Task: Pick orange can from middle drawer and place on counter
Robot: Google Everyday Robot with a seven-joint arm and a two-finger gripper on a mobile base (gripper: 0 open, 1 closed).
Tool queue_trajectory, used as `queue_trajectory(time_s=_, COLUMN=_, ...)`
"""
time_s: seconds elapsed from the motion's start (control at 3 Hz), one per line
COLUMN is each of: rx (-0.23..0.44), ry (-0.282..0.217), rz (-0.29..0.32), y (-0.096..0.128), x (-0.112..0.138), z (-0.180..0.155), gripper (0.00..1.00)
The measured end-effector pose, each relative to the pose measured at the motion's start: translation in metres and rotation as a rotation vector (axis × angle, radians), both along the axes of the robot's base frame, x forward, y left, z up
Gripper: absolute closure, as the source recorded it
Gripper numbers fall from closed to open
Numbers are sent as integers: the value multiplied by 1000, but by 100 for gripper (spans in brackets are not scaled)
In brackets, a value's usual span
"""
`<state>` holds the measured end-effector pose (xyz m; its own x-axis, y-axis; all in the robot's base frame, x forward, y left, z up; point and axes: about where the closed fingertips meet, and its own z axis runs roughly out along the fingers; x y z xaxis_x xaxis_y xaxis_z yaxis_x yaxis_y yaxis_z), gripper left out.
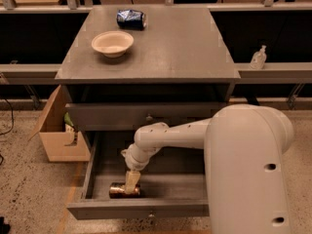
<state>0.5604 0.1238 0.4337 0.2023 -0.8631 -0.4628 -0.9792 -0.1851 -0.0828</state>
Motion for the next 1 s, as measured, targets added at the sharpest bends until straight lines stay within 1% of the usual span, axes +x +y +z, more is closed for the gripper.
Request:
queue_trajectory(time_s=0.33, rx=-10, ry=33, rz=-8, y=0, x=-5, z=-15, gripper=3)
queue_trajectory(time_s=0.67, rx=-18, ry=55, rz=-14, y=4, x=-8, z=-27, gripper=6)
queue_trajectory(time_s=1.0, rx=-21, ry=62, rz=-8, y=9, x=-6, z=-33, gripper=9)
